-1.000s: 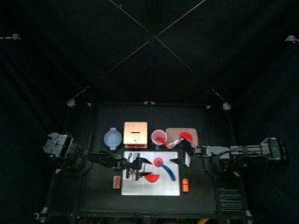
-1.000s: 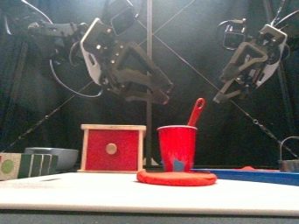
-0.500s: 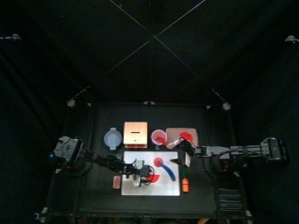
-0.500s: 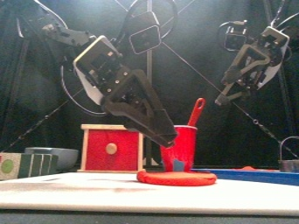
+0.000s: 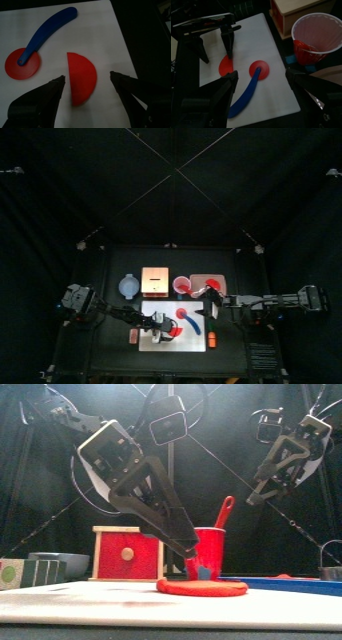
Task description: Place bottom half of cut dough in bowl
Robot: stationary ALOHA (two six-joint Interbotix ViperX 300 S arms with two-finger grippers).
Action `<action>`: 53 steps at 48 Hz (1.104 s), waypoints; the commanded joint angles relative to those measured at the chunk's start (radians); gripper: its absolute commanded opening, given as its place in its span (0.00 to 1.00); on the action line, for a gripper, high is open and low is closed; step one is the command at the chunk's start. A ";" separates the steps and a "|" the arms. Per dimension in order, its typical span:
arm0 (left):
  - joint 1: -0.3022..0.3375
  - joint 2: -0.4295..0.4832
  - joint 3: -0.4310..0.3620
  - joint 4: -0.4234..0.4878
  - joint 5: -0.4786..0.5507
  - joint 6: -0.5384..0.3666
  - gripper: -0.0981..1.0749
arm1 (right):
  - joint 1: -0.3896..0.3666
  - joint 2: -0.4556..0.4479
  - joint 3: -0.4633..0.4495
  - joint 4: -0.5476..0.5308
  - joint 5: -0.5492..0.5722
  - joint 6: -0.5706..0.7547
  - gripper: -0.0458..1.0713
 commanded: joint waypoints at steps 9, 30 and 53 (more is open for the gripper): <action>0.005 0.063 -0.051 0.017 0.015 0.003 0.96 | 0.005 -0.006 -0.009 0.002 -0.005 0.003 0.97; 0.017 0.078 -0.060 0.083 0.041 0.003 0.95 | 0.015 -0.005 0.000 0.008 -0.005 0.003 0.97; 0.051 0.080 -0.064 0.109 0.041 0.002 0.88 | 0.021 -0.006 0.017 0.035 -0.006 0.003 0.97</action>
